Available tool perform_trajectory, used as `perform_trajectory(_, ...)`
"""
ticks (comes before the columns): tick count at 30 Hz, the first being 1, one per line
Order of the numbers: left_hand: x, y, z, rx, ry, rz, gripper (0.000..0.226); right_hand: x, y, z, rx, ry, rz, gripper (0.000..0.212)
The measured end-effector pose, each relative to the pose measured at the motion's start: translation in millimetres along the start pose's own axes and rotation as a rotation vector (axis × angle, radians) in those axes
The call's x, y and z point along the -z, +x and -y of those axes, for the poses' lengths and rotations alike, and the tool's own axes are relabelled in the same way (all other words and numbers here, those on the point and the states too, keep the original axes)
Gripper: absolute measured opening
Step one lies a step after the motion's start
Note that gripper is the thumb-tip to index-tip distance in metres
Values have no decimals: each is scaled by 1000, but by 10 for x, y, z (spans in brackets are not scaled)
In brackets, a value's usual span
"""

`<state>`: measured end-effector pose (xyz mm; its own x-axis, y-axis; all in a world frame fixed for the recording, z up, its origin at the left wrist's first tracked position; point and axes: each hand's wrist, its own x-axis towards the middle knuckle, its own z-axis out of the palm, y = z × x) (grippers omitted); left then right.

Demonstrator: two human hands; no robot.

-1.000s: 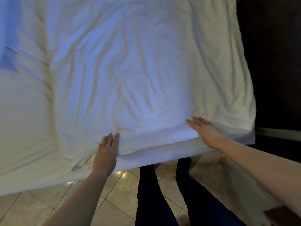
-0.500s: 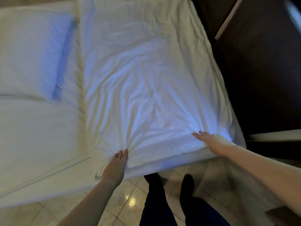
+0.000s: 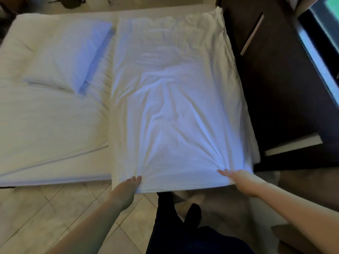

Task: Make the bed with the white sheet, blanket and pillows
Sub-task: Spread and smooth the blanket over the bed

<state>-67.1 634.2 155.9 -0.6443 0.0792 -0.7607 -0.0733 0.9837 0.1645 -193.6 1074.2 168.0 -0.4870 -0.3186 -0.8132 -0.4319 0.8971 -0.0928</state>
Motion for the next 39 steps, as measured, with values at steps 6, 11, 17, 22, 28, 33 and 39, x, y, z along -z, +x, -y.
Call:
perform_trajectory(6, -356, -427, -112, 46, -128, 202, 82, -321, -459, 153, 11, -25, 138, 83)
perform_trajectory(11, -159, -302, 147, 78, -325, 1, 71, -179, -388, -132, -30, 124, -33, 85)
perform_trajectory(17, 553, -215, -26, 68, -262, -283, 48, 459, -308, -309, 2, 143, -370, 67)
perform_trajectory(22, 1130, 7, 58, 55, -259, -466, 38, 1167, -75, -413, 31, 182, -517, 49)
perform_trajectory(28, 1837, 638, 289, 57, -275, -471, 49, 1913, 453, -505, -8, 281, -517, 37)
perform_trajectory(33, 2337, 1246, 564, -2, -274, -418, 43, 2408, 935, -565, -66, 331, -482, 30)
perform_trajectory(39, 2833, 1929, 802, 12, -252, -371, 35, 2877, 1387, -706, -65, 406, -411, 22)
